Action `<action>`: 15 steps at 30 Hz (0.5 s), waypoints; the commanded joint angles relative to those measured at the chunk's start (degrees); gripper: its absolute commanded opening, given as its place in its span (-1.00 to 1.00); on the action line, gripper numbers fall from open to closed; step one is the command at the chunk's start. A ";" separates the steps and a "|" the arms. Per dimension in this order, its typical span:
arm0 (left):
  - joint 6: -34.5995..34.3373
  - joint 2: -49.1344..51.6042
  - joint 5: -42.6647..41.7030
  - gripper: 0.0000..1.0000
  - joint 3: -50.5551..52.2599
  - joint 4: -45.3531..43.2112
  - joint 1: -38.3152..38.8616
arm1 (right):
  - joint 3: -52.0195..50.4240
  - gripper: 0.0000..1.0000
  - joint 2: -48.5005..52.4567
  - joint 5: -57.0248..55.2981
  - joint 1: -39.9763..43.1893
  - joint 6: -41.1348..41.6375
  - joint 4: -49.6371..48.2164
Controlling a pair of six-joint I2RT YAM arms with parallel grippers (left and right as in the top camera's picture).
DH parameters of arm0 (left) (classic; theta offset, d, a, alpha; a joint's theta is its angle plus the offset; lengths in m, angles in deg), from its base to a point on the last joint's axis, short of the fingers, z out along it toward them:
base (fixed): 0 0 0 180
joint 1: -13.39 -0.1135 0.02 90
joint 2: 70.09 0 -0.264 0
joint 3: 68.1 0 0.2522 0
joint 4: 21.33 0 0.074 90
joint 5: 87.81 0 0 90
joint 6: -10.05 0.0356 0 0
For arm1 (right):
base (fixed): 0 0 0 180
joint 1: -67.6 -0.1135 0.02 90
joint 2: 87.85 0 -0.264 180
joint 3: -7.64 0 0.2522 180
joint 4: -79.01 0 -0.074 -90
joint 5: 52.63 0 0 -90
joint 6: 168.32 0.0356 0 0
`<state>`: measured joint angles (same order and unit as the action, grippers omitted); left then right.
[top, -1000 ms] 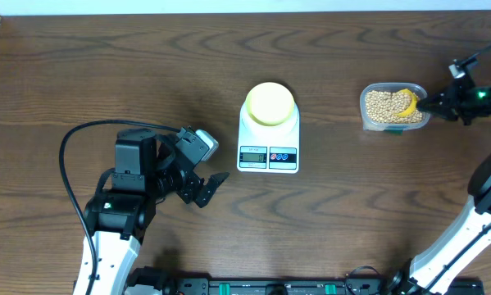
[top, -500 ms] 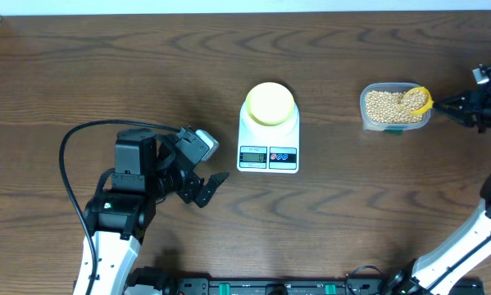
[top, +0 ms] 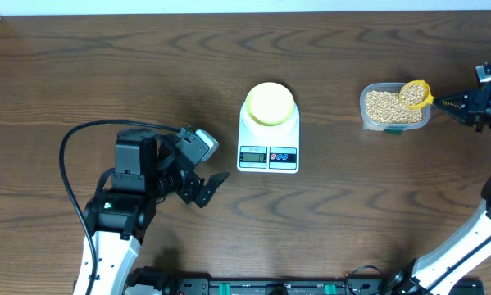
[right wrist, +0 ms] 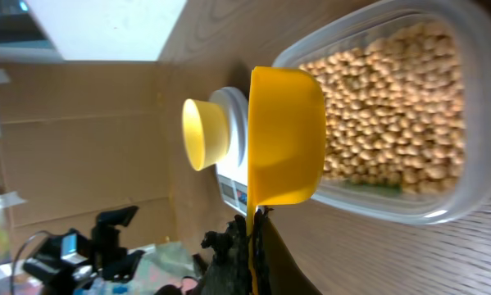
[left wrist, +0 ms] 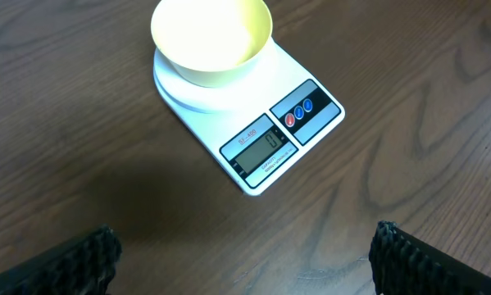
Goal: Scoop item into bowl and weigh 50g on scale
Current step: 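Lift the filled scoop and carry it left toward the bowl on the scale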
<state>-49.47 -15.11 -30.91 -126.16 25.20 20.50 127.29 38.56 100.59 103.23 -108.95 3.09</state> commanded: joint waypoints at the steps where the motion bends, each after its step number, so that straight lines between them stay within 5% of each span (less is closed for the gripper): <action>1: 0.37 0.11 -0.76 0.98 -0.59 -0.09 -0.35 | -0.31 -0.98 0.13 6.45 -1.29 -4.00 1.75; 15: 0.37 0.11 -0.76 0.98 -0.59 -0.09 -0.35 | -0.31 -0.98 0.13 14.97 -11.85 -0.13 2.25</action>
<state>-49.47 -15.11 -30.91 -126.16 25.20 20.50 127.29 38.56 111.54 94.12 -110.68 5.28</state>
